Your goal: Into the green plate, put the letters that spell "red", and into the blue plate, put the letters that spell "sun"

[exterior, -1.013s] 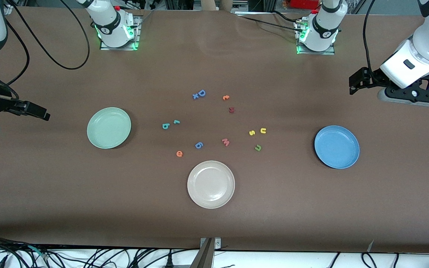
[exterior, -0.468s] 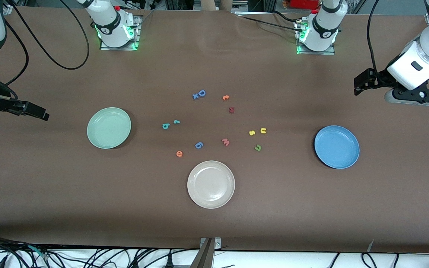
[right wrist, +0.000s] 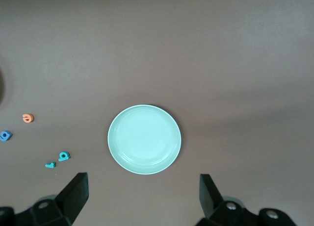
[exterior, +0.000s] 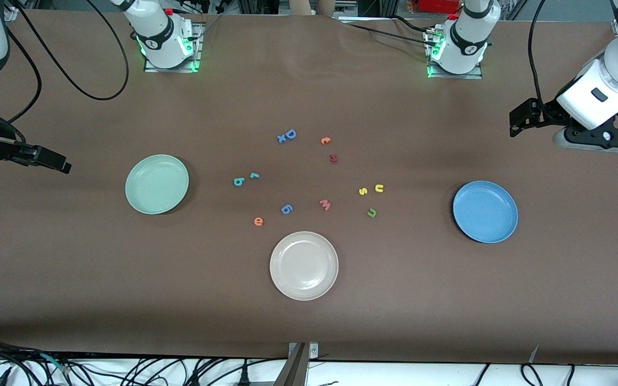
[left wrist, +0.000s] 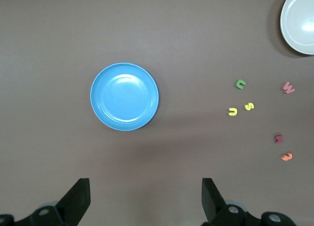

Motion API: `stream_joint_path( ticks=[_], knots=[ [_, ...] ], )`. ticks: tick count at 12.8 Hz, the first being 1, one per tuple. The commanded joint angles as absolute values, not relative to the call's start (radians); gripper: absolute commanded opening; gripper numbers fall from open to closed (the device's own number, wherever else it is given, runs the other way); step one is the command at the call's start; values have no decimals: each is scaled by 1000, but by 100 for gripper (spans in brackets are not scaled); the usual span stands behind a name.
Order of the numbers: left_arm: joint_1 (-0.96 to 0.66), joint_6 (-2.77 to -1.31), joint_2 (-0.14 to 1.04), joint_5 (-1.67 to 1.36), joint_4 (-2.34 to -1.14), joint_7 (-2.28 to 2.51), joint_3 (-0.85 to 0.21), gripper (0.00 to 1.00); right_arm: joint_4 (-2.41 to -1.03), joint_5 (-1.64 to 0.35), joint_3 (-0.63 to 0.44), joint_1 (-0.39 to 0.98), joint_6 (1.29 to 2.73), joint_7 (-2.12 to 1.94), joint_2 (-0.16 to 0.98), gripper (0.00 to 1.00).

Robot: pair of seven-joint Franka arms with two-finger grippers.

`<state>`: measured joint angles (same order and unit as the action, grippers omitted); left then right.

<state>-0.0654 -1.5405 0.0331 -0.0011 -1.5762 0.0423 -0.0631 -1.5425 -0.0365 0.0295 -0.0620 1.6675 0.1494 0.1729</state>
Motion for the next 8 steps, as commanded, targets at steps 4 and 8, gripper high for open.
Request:
stream_joint_path(
  ticks=[4,8],
  knots=[
    [-61,-1532,21,-31,-1586,48,-64,100,-1559,-43,29,-66,1649,147,158,100],
    [-61,-1532,21,-31,-1585,48,-64,100,-1559,-41,28,-66,1638,150,158,100]
  ],
)
